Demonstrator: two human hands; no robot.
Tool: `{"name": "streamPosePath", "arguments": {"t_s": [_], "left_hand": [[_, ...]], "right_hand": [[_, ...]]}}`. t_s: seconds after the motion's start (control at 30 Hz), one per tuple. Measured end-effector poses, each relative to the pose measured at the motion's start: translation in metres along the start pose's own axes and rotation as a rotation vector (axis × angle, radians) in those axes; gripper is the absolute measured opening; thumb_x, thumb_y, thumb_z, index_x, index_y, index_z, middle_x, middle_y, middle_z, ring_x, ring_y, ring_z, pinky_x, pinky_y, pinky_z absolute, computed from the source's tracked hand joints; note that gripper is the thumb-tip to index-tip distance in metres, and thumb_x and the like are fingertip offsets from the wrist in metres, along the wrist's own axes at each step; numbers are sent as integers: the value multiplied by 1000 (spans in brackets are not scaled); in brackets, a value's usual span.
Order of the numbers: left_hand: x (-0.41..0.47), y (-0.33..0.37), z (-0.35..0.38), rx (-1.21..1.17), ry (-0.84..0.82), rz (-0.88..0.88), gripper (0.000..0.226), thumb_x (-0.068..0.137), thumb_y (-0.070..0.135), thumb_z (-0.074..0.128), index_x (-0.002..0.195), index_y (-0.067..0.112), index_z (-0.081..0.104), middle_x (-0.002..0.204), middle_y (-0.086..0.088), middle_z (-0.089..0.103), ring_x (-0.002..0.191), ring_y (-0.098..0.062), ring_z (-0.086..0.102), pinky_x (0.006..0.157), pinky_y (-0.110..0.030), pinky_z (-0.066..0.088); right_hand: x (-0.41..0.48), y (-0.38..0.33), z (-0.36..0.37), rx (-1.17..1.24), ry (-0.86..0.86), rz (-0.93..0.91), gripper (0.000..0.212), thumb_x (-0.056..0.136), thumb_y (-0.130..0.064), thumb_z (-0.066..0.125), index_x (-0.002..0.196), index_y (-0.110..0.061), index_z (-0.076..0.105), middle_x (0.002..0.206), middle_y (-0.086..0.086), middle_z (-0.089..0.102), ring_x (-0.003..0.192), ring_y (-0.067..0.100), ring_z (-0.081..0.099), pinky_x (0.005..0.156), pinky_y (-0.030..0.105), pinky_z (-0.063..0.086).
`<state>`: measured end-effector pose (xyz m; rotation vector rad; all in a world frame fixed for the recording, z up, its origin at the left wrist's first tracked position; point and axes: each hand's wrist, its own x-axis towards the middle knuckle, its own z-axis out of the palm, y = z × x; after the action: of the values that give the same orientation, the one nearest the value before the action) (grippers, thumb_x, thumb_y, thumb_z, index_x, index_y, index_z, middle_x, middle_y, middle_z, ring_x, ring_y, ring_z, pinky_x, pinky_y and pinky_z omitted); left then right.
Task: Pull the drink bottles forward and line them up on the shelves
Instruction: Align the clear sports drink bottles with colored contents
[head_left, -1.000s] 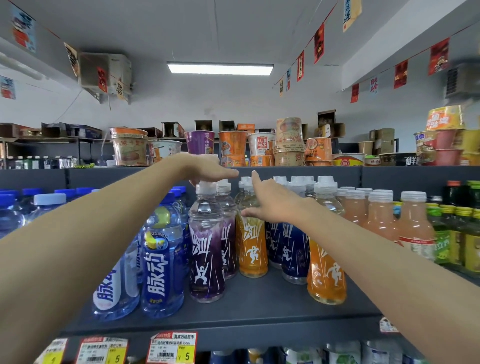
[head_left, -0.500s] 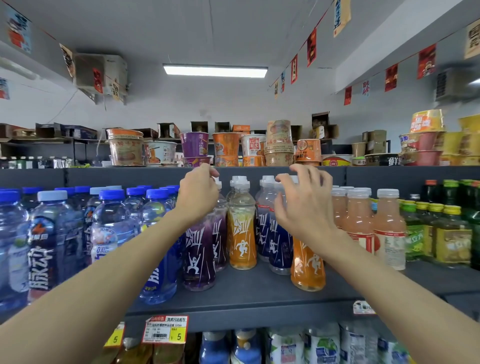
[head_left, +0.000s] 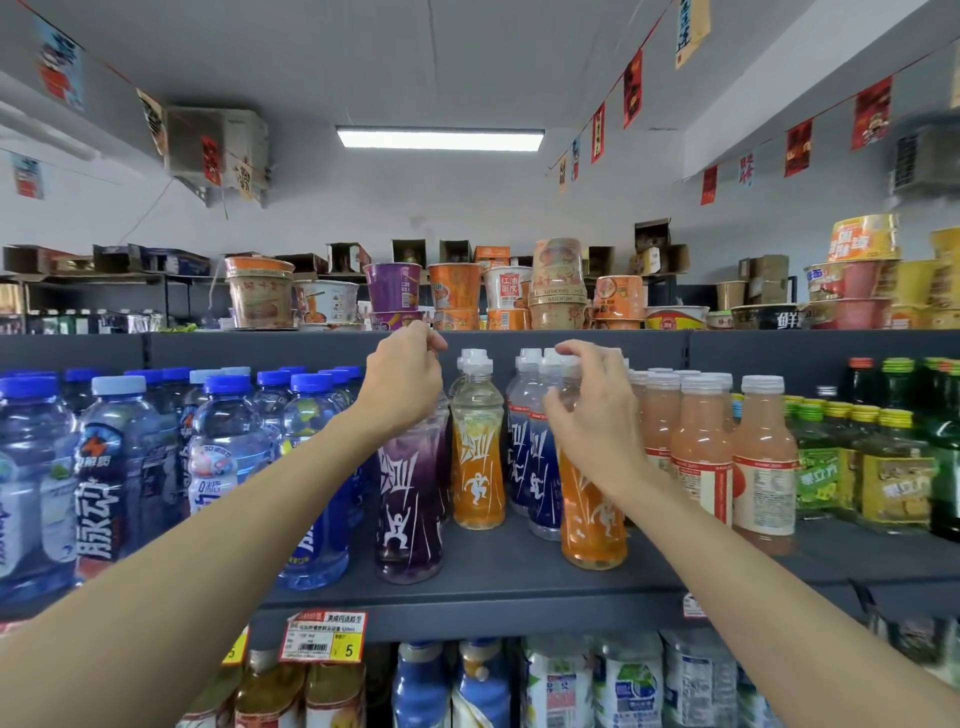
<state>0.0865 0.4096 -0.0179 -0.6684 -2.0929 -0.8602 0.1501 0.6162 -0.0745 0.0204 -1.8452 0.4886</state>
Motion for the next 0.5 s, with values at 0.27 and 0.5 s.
{"name": "streamPosePath", "arguments": {"t_s": [0.27,0.5], "left_hand": [[-11,7,1,-85,82,39,16,100,11,51,111,15,62,113,-1,64,95,-13,57,86,-33,48],[-51,-5,17,-175,176,6,59,102,31,51,153,11,29,154,-7,40,139,-19,38,102,-22,26]], "right_hand": [[-6,-37,27,134,-47,-40,49,93,-19,68,136,-23,47,129,1,45,103,-34,33,80,-8,27],[-15,-44,29,198,-112,-87,54,97,-27,61,146,-21,38,142,3,41,111,-19,33,94,0,23]]}}
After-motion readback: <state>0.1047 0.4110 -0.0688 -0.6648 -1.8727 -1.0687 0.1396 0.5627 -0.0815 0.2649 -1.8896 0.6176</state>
